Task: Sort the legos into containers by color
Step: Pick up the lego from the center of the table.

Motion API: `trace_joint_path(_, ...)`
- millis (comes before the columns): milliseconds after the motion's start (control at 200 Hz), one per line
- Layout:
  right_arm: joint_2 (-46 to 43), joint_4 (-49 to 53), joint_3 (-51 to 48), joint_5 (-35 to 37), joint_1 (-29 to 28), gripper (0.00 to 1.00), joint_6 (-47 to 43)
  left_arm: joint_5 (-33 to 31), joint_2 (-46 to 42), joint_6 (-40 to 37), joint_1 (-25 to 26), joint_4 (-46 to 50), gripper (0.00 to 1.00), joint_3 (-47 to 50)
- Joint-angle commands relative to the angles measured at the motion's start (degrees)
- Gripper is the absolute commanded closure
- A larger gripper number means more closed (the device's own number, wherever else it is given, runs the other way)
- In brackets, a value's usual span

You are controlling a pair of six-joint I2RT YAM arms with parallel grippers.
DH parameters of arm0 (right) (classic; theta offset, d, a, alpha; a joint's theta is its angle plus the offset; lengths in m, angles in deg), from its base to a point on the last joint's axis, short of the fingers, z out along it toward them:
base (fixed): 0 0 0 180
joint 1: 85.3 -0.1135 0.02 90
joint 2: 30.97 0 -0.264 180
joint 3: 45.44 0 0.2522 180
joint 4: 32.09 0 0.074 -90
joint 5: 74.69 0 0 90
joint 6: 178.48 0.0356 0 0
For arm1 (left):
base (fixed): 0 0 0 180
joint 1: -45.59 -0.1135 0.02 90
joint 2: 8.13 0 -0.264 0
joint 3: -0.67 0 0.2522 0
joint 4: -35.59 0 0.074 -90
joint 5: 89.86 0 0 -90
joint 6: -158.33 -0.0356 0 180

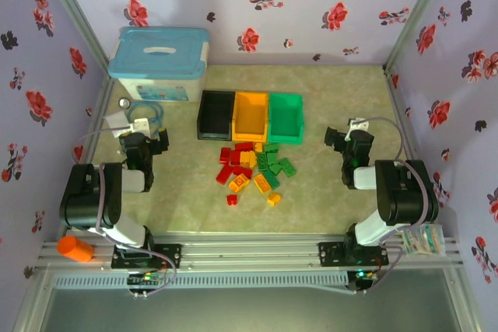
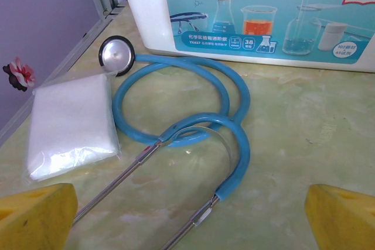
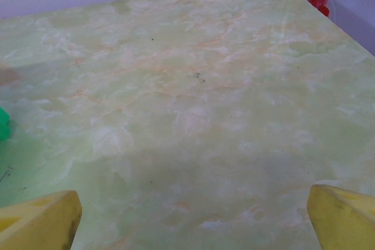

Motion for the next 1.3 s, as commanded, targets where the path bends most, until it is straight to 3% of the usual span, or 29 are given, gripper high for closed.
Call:
trace_joint_path(0, -0.22, -0.87, 0.42, -0.48, 0.32, 0.01, -0.57, 0.43, -0.67, 0.16, 0.09, -0.11, 0.0, -0.36)
trace_joint_path(565, -0.29, -0.97, 0.3, -0.46, 0.27, 0.01, -0.74, 0.31, -0.63, 0.02, 0.14, -0.04, 0.0, -0.44)
trace_joint_path(710, -4.45, -5.77, -3.31, -2.08, -0.37, 0.01, -2.56, -14.69, -6.76, -3.36, 6.8, 2.67, 0.0, -0.1)
trace_joint_path(785, -16.47, 4.63, -3.14, -0.69, -1.91, 0.01, -3.42, -21.35, -12.05, -4.04, 10.73, 14.53, 0.0, -4.6)
trace_joint_path(865, -28.65, 18.59, 1.3, -0.72, -2.53, 0.01, 0.62, -23.18, -15.88, 2.58, 12.26, 29.2, 0.0, -11.41)
trace_joint_path(910, -33.53, 27.35, 5.06, 1.56, -2.54, 0.01, 7.7, -22.71, -17.07, 8.77, 12.38, 37.35, 0.0, -15.53)
trace_joint_path(960, -37.5, 45.55, 9.99, 7.99, -2.45, 0.01, 19.01, -22.17, -17.52, 17.47, 12.15, 47.21, 0.0, -20.31)
trace_joint_path(995, -39.08, 55.52, 11.76, 13.48, -2.18, 0.01, 30.42, -17.17, -17.53, 18.86, 11.71, 53.05, 0.0, -23.43)
trace_joint_path(1055, -40.81, 56.7, 12.66, -2.92, 0.26, 0.01, 30.32, -8.2, -17.67, 18.46, 11.96, 60.8, 0.0, -28.25)
trace_joint_path(1090, -41.09, 58.6, 13.49, -7.17, -0.05, 0.01, 32.95, -5.6, -17.98, 19.21, 12.84, 63.22, 0.0, -29.62)
trace_joint_path(1155, -41.72, 61.14, 13.97, -9.27, -2.55, 0.01, 34.56, -4.98, -19.41, 20.53, 16.54, 66.75, 0.01, -30.21)
trace_joint_path(1295, -42.66, 70.07, 18.26, -4.9, -10.08, 0.01, 31.54, -4.82, -20.81, 21.37, 25.99, 74.95, 0.03, -30.36)
